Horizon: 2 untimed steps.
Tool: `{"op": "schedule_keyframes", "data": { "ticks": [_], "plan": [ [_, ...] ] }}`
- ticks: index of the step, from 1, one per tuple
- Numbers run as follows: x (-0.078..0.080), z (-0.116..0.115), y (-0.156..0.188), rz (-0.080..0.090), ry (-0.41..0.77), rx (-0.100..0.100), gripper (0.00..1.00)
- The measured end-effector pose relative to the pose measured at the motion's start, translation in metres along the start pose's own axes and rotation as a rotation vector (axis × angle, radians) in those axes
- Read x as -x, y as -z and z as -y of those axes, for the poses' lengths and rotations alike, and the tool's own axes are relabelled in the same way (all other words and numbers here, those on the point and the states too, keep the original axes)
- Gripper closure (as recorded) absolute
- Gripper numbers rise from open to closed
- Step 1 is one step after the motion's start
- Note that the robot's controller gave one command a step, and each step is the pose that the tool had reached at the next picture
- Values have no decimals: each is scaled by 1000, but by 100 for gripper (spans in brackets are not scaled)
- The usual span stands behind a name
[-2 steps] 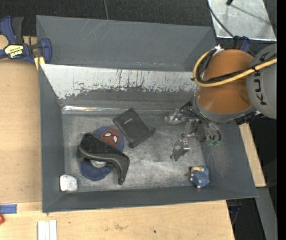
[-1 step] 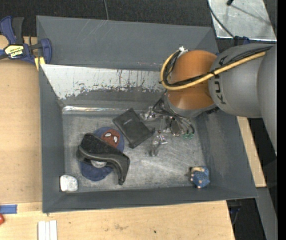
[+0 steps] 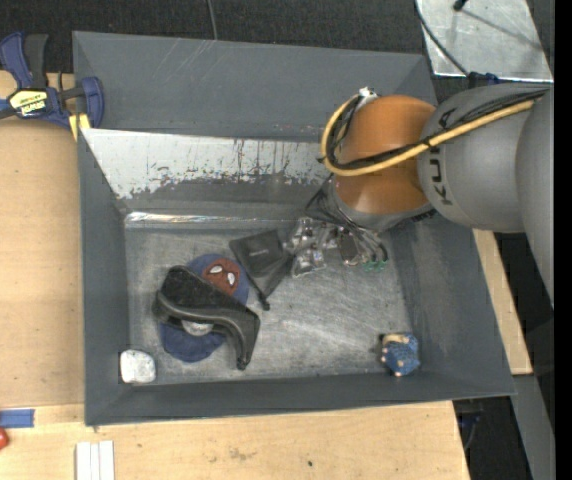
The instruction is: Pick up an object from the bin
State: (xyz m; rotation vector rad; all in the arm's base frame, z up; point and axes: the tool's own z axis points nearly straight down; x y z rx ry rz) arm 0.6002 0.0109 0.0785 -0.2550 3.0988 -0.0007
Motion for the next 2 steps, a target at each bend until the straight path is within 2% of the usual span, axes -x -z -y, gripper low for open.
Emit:
{"op": "schedule_keyframes", "data": {
  "ticks": [1,2],
  "plan": [
    [-9,30,165,-20,298,3,100],
    [8,-9,181,-24,220,7,100]
  ]
}}
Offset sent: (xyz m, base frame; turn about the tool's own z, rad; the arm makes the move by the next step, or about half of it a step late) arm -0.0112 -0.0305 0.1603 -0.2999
